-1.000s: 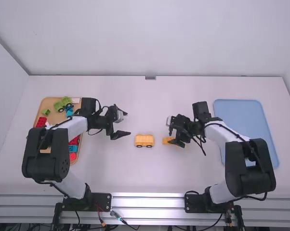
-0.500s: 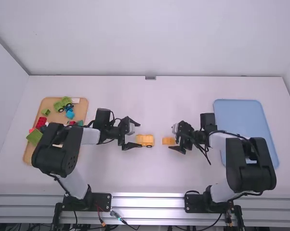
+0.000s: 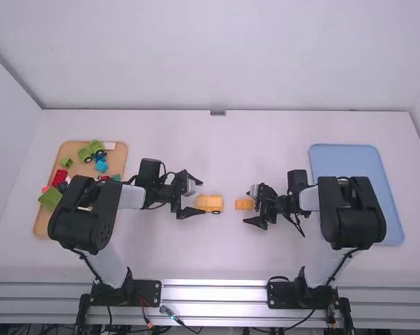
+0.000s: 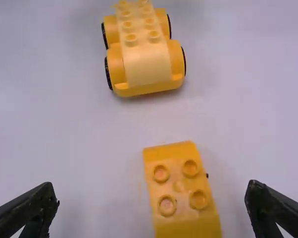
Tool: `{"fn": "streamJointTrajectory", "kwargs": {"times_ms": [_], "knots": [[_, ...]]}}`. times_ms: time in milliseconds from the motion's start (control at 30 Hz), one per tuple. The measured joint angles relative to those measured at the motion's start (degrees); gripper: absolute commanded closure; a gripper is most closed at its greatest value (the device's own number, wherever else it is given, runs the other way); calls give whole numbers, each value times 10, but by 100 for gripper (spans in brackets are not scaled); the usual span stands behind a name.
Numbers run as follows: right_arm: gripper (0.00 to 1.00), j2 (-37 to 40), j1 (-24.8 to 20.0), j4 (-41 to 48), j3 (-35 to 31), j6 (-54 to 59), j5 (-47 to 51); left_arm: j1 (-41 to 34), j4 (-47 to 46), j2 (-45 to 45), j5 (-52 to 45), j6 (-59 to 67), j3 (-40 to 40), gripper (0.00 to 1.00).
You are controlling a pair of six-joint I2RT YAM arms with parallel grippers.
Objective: Assemble lego blocks to make yellow taxi
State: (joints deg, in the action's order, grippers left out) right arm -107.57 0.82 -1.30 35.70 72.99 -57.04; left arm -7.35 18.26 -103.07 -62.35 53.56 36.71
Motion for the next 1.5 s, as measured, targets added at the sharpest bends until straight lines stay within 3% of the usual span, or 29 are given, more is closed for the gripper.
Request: {"fn": "streamJointTrajectory", "kwargs": {"times_ms": [300,567,1267,1500], "knots": [[2,-19,-4,-42,17,5,-6,0,0,0,0,0,0,1],[26,-41,4,28,46,11,1,0,4,0,0,-13,0,1],[37,-40,6,45,58,16,33,0,4,0,0,-15,0,1],[49,-41,6,45,58,20,34,0,3,0,0,-15,0,1]]}}
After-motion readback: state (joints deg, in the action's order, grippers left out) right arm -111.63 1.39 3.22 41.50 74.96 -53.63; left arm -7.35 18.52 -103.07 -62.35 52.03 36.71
